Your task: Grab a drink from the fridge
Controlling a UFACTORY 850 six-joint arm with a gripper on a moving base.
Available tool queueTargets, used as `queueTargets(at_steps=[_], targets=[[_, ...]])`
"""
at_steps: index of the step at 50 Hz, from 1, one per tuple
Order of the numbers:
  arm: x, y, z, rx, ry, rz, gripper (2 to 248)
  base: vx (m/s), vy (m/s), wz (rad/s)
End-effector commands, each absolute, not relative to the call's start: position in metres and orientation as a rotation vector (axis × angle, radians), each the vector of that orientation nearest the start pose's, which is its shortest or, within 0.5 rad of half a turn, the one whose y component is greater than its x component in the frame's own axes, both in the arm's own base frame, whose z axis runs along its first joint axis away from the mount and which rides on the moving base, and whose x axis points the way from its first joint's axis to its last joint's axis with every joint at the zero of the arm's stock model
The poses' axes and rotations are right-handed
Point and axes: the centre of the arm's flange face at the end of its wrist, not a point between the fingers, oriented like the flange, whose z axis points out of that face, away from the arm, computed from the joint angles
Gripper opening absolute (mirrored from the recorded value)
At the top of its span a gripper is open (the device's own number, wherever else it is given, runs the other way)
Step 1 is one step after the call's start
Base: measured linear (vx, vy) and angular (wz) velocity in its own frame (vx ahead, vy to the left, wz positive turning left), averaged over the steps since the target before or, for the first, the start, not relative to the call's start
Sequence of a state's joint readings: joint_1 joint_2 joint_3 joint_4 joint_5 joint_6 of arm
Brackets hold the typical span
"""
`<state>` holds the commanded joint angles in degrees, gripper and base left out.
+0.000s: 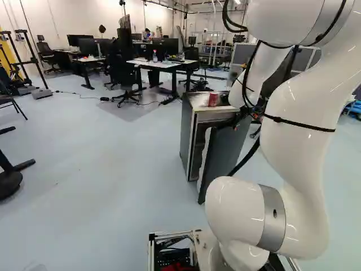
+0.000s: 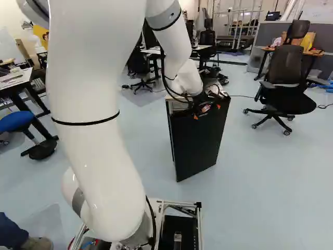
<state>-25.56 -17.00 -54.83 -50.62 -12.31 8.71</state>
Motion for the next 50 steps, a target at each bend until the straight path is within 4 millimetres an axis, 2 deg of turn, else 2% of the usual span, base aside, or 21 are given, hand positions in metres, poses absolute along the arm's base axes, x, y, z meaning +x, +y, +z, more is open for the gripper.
queueTargets(at_steps=[50], targets=[[0.511,-0.241,0.413,-3.486,-0.39,-0.611,247,0.0,0.0,0.0]])
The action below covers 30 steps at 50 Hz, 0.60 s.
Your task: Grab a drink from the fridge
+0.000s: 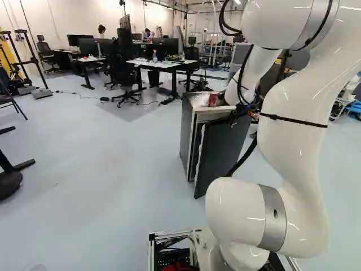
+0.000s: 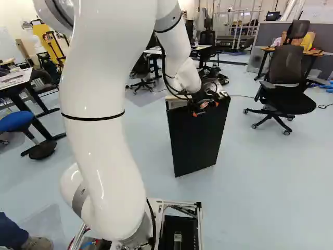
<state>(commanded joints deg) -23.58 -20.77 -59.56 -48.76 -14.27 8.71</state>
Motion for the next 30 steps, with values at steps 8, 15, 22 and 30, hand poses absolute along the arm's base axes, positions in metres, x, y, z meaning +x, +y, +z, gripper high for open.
queueTargets(at_steps=[8,15,22,30], targets=[[0.5142,-0.2392,0.4126,-3.492,-0.36,-0.581,247,0.0,0.0,0.0],[0.5164,-0.2371,0.4119,-3.497,-0.33,-0.551,247,0.0,0.0,0.0],[0.5185,-0.2347,0.4112,-3.5,-0.301,-0.52,247,0.0,0.0,0.0],[0.5217,-0.2315,0.4104,-3.502,-0.274,-0.493,247,0.0,0.0,0.0]])
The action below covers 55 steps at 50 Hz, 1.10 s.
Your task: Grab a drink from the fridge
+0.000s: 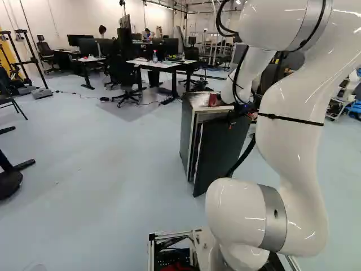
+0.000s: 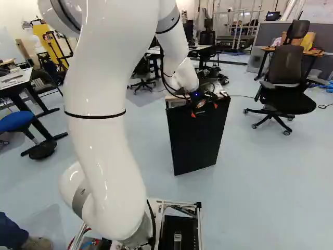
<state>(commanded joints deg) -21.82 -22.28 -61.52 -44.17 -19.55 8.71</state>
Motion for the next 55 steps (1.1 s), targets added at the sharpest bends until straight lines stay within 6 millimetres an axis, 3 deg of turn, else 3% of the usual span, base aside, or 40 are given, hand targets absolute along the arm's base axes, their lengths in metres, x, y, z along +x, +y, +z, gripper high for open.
queueTargets(at_steps=[55], targets=[[0.565,-0.209,0.407,-3.465,-0.176,-0.496,247,0.0,0.0,0.0]])
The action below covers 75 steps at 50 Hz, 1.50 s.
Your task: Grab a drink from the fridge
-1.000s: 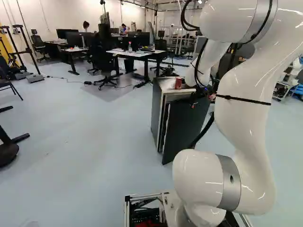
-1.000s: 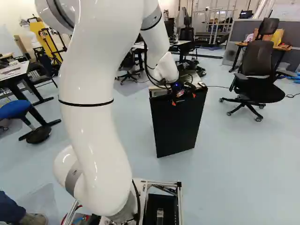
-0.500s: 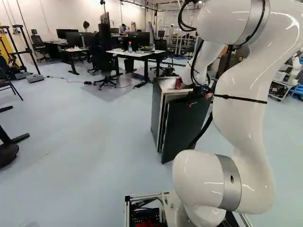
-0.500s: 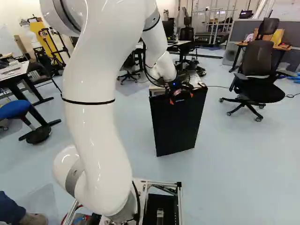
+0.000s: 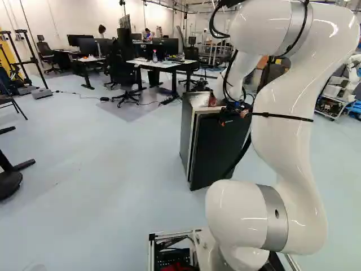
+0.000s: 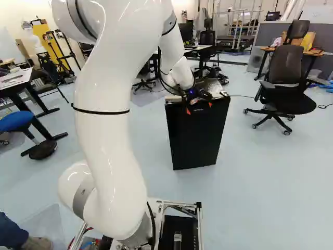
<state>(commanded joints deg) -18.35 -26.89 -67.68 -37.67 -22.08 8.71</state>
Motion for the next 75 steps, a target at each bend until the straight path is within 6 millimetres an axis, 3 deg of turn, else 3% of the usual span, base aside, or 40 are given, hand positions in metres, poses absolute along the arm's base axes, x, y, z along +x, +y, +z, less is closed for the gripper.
queueTargets(at_steps=[75], targets=[[0.585,-0.207,0.407,-3.425,-0.188,-0.629,247,0.0,0.0,0.0]])
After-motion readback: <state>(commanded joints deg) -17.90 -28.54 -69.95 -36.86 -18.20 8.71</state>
